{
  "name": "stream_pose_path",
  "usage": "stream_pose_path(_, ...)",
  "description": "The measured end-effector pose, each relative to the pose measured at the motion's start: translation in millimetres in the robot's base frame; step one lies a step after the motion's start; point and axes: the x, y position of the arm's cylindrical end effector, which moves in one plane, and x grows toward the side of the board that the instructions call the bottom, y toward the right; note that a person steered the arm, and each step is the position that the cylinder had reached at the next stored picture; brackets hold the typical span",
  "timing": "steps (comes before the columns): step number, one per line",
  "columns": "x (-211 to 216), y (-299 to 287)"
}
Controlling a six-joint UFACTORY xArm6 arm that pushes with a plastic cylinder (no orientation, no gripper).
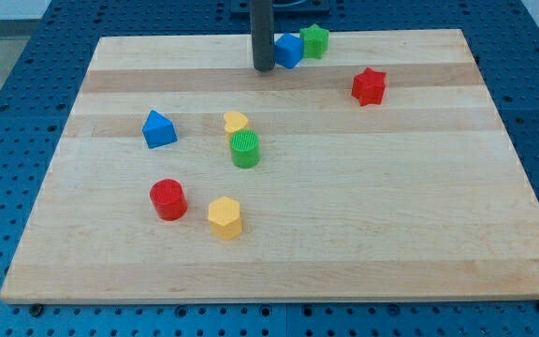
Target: Push the triangle horizontal to the green star
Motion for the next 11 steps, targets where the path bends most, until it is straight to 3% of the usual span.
stream_pose_path(3, 142.7, 86.8)
stream_pose_path(4, 186.6, 85.5)
stream_pose_path(5, 202.0, 55.3)
stream_pose_path(7, 173.1, -63.5)
stream_pose_path(9, 168.0, -144.6)
stream_pose_path(11, 140.0, -130.8)
